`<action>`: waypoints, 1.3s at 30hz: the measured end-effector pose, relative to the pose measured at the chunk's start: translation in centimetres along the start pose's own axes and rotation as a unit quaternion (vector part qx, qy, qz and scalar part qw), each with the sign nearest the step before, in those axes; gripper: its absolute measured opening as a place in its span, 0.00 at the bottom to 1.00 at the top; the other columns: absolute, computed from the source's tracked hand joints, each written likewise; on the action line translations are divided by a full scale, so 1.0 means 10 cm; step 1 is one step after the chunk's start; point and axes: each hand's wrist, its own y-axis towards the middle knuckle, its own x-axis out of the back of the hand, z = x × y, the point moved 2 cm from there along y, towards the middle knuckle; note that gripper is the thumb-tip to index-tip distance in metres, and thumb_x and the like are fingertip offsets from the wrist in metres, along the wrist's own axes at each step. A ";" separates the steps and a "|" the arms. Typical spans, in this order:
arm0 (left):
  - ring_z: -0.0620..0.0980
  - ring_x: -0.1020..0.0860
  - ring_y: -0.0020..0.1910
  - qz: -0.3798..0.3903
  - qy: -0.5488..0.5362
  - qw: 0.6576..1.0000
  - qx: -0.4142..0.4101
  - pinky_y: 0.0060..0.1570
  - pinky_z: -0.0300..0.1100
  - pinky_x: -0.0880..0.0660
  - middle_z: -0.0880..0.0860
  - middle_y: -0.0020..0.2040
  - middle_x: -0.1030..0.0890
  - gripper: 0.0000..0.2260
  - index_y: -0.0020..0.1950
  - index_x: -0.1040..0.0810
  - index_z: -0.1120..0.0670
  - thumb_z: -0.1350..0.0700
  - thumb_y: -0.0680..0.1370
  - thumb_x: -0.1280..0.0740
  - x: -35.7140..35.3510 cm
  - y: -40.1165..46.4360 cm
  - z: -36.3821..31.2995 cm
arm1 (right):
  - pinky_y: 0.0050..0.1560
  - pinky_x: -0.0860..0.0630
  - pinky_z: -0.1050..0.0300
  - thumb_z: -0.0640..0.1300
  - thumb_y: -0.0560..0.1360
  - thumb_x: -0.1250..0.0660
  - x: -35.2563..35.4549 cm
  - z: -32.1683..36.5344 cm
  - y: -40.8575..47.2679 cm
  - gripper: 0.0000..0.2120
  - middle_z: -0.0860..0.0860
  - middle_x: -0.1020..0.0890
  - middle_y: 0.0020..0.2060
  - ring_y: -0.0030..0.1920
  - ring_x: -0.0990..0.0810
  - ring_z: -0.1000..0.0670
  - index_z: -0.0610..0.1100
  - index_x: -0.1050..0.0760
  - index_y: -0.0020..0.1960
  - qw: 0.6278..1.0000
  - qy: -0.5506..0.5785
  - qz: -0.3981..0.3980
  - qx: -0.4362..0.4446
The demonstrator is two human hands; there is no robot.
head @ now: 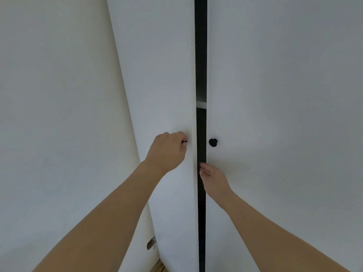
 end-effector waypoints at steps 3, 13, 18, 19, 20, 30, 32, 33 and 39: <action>0.50 0.20 0.38 -0.024 0.010 0.998 0.051 0.46 0.45 0.23 0.49 0.47 0.16 0.18 0.60 0.32 0.54 0.41 0.80 0.43 0.21 -0.11 0.03 | 0.64 0.26 0.55 0.43 0.80 0.38 -0.16 0.04 -0.04 0.13 0.53 0.17 0.56 0.57 0.20 0.49 0.46 0.20 0.61 0.999 0.003 0.046 -0.013; 0.48 0.27 0.27 -0.072 0.167 0.973 0.145 0.45 0.45 0.27 0.48 0.31 0.21 0.39 0.75 0.58 0.50 0.29 0.75 0.47 0.65 -0.44 0.34 | 0.47 0.24 0.59 0.48 0.75 0.30 -0.53 0.51 -0.20 0.09 0.51 0.14 0.36 0.41 0.16 0.50 0.45 0.15 0.43 0.987 -0.111 0.105 0.053; 0.56 0.23 0.54 -0.193 0.179 0.964 0.037 0.57 0.54 0.29 0.53 0.61 0.23 0.42 0.79 0.56 0.51 0.39 0.75 0.35 0.83 -0.68 0.41 | 0.53 0.21 0.54 0.50 0.75 0.29 -0.75 0.60 -0.23 0.11 0.50 0.15 0.35 0.39 0.15 0.50 0.44 0.16 0.40 0.977 -0.142 0.134 0.082; 0.57 0.25 0.59 -0.206 0.196 0.959 0.019 0.61 0.56 0.30 0.54 0.67 0.26 0.40 0.79 0.52 0.52 0.41 0.75 0.35 0.83 -0.73 0.44 | 0.53 0.21 0.53 0.50 0.75 0.29 -0.79 0.62 -0.23 0.11 0.50 0.15 0.35 0.39 0.16 0.50 0.44 0.16 0.40 0.976 -0.144 0.141 0.088; 0.57 0.26 0.63 -0.215 0.216 0.952 0.011 0.64 0.58 0.33 0.55 0.70 0.28 0.37 0.78 0.49 0.53 0.43 0.76 0.35 0.82 -0.77 0.46 | 0.54 0.21 0.53 0.50 0.75 0.29 -0.83 0.64 -0.24 0.11 0.50 0.15 0.35 0.40 0.16 0.51 0.44 0.16 0.40 0.973 -0.147 0.150 0.096; 0.55 0.29 0.68 -0.220 0.284 0.933 0.016 0.71 0.59 0.41 0.56 0.71 0.29 0.28 0.76 0.38 0.57 0.44 0.81 0.40 1.00 -1.16 0.97 | 0.72 0.37 0.50 0.57 0.75 0.32 -1.39 0.77 -0.21 0.36 0.54 0.38 0.75 0.73 0.36 0.52 0.55 0.44 0.77 0.929 -0.194 0.224 0.223; 0.55 0.27 0.67 -0.229 0.292 0.928 0.026 0.71 0.59 0.41 0.56 0.70 0.28 0.27 0.75 0.36 0.58 0.44 0.81 0.40 1.04 -1.25 1.10 | 0.75 0.42 0.48 0.59 0.76 0.34 -1.53 0.82 -0.20 0.38 0.56 0.49 0.79 0.77 0.46 0.53 0.58 0.52 0.78 0.915 -0.221 0.236 0.242; 0.55 0.27 0.66 -0.237 0.296 0.925 0.029 0.71 0.59 0.40 0.55 0.69 0.27 0.26 0.75 0.34 0.58 0.45 0.81 0.40 1.06 -1.28 1.15 | 0.75 0.43 0.48 0.60 0.76 0.35 -1.60 0.83 -0.20 0.39 0.58 0.54 0.79 0.78 0.48 0.53 0.59 0.56 0.78 0.909 -0.233 0.239 0.248; 0.56 0.24 0.62 -0.265 0.302 0.915 0.042 0.70 0.59 0.38 0.57 0.64 0.23 0.23 0.72 0.29 0.60 0.49 0.81 0.38 1.14 -1.45 1.49 | 0.77 0.50 0.50 0.64 0.75 0.38 -2.00 1.01 -0.17 0.45 0.60 0.64 0.77 0.78 0.58 0.56 0.56 0.67 0.77 0.871 -0.264 0.208 0.358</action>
